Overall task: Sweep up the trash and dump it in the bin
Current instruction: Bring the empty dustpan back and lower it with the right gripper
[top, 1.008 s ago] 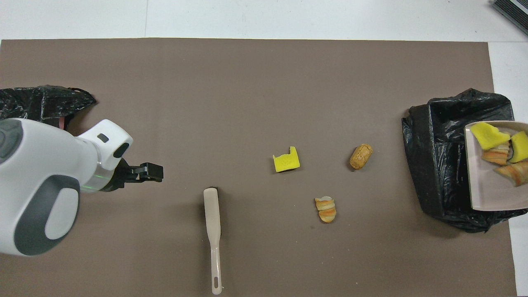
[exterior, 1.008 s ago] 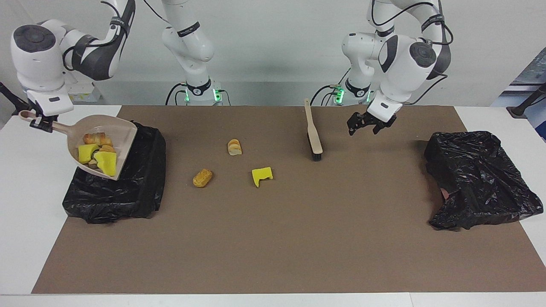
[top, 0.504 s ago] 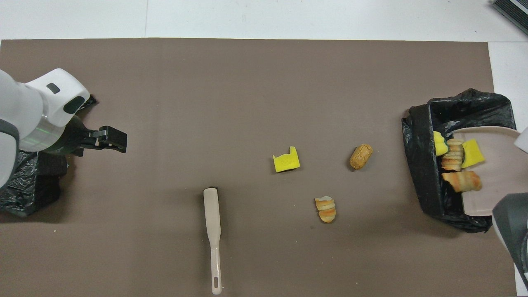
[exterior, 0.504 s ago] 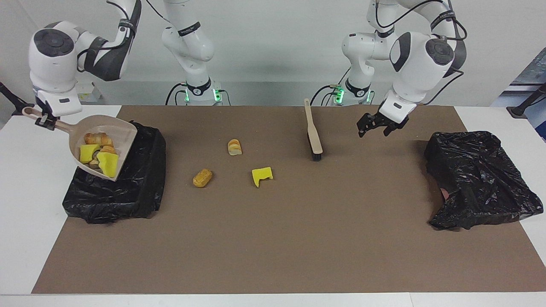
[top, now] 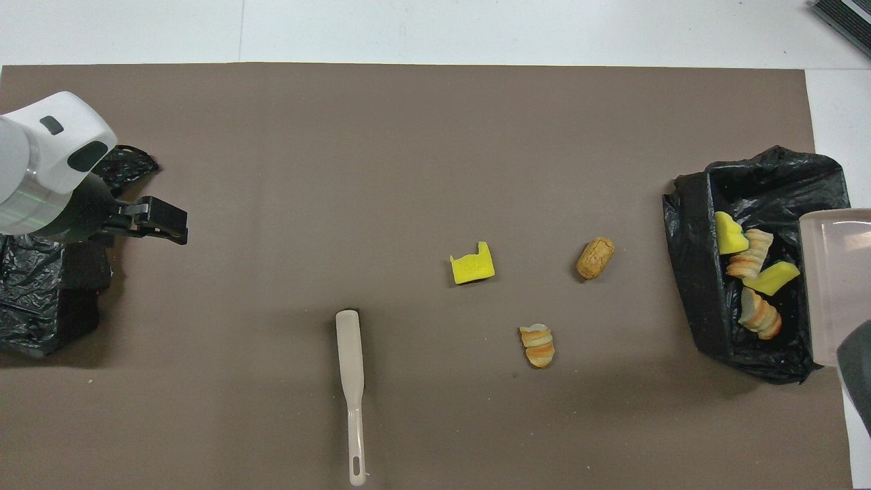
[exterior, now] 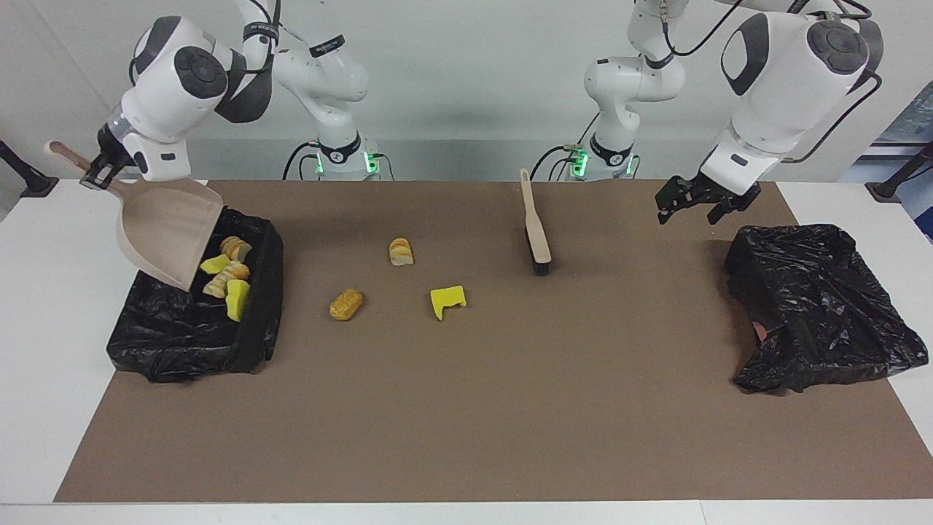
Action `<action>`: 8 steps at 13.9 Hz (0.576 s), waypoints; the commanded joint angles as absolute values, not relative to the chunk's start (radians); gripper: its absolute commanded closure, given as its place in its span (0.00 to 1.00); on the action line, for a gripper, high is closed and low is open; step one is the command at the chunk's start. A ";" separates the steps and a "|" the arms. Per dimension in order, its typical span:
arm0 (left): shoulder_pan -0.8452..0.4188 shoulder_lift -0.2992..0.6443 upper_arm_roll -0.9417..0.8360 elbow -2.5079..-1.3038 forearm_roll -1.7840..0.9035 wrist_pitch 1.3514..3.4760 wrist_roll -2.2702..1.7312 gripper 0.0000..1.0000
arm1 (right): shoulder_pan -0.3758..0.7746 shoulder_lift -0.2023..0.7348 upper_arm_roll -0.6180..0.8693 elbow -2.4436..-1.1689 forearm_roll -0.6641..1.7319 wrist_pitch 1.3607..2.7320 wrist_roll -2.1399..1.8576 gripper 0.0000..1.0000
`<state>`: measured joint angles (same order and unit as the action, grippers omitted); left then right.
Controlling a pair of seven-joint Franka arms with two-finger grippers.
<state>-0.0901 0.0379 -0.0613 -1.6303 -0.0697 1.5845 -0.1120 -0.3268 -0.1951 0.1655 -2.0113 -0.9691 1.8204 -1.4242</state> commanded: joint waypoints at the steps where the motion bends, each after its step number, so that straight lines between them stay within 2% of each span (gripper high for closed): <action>1: -0.074 0.052 -0.067 -1.603 -0.057 1.563 -0.104 0.00 | -0.293 -0.187 0.187 -1.974 -0.971 1.779 -1.381 1.00; 3: -0.040 0.052 -0.066 -1.603 -0.057 1.563 -0.104 0.00 | -0.234 -0.169 0.189 -1.944 -0.870 1.715 -1.252 1.00; 5: -0.017 0.052 -0.066 -1.603 -0.057 1.563 -0.104 0.00 | -0.190 -0.118 0.190 -1.861 -0.757 1.625 -1.134 1.00; 8: 0.012 0.052 -0.066 -1.605 -0.055 1.551 -0.098 0.00 | -0.085 -0.077 0.190 -1.787 -0.593 1.585 -0.892 1.00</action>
<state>-0.0144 0.0387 -0.0563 -1.6301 -0.0696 1.5824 -0.1077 -0.1259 -0.1187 0.1898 -1.8594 -0.6851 1.6219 -1.0210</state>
